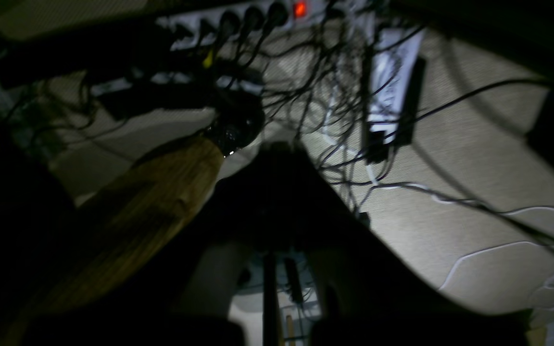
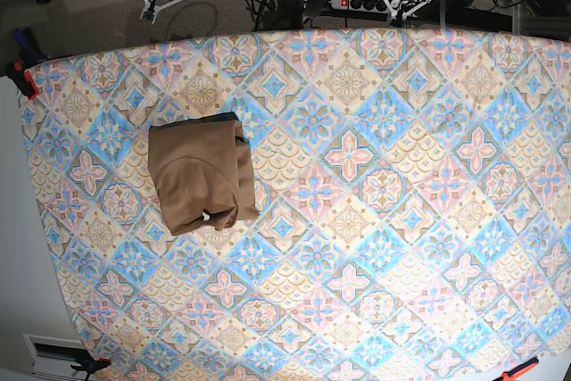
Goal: Layout the t-shirt on the table in an organized manner, then fold the t-shirt properly
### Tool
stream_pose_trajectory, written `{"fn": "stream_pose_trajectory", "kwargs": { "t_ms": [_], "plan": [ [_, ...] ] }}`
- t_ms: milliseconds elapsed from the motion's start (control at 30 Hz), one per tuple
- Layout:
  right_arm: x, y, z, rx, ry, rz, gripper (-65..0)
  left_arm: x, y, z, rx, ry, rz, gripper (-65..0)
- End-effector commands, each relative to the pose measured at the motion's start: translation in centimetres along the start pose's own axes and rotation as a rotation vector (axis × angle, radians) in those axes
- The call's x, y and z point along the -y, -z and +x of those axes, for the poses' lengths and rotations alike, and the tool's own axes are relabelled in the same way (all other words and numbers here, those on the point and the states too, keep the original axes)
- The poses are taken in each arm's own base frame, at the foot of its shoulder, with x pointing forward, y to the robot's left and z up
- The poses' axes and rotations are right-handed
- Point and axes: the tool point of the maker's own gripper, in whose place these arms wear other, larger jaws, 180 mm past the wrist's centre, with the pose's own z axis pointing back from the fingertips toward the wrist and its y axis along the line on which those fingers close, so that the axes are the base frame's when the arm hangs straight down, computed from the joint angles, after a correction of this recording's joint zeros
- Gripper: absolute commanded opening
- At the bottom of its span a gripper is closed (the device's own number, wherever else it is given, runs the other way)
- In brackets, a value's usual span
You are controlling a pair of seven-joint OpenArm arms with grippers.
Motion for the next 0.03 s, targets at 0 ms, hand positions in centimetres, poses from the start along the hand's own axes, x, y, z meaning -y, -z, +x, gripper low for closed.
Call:
{"fn": "stream_pose_trajectory", "kwargs": {
  "t_ms": [0],
  "plan": [
    [0.49, 0.02, 0.13, 0.003, 0.002, -0.009, -65.0, -0.42, -0.09, -0.32, -0.005, -0.003, 0.007, -65.0]
  ]
}}
